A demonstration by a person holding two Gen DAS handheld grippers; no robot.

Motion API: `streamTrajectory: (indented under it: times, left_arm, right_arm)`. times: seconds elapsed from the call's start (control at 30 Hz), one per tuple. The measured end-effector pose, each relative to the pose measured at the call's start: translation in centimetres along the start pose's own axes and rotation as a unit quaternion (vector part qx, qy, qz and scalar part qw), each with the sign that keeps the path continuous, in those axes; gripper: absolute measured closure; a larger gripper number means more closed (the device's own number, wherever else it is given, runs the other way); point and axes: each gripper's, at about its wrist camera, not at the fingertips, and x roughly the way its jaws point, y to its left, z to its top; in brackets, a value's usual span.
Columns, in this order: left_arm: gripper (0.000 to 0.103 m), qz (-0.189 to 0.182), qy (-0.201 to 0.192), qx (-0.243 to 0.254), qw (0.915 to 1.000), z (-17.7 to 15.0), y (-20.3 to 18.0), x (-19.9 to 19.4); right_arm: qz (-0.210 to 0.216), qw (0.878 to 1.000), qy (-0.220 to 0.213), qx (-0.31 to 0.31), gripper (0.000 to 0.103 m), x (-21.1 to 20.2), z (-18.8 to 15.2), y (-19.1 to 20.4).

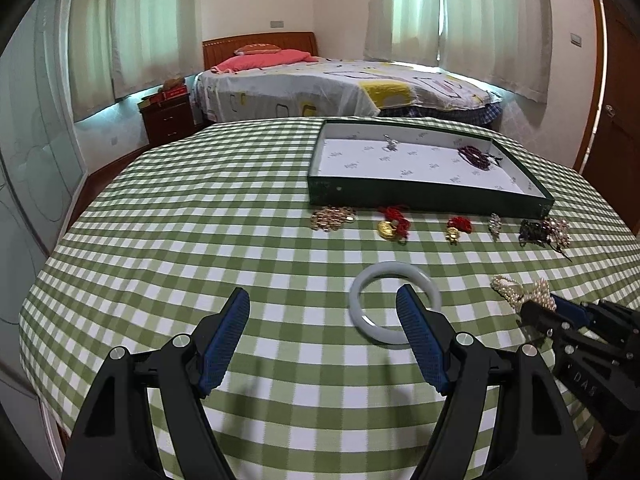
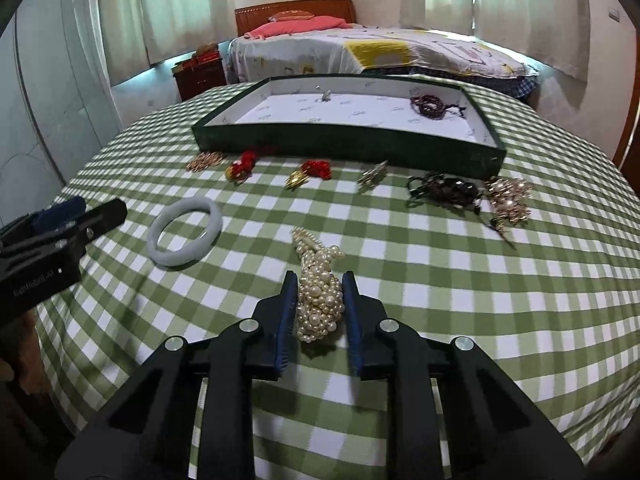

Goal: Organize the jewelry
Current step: 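Lower the right gripper onto the pearl cluster and close on it, then close the left gripper on the white jade bangle rim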

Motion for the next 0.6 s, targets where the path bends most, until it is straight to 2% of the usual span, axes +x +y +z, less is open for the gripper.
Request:
streamTrajectory:
  times: [0.3, 0.6]
  left_arm:
    - [0.030, -0.021, 0.012, 0.033, 0.9992, 0.4, -2.8, 1.9]
    - [0.027, -0.033, 0.031, 0.036, 0.9983, 0.7, -3.8, 3.9]
  right_arm:
    - [-0.017, 1.000, -0.010, 0.022, 0.081, -0.4, 0.4, -2.6]
    - [-0.019, 0.999, -0.009, 0.036, 0.081, 0.0, 0.7, -4.1]
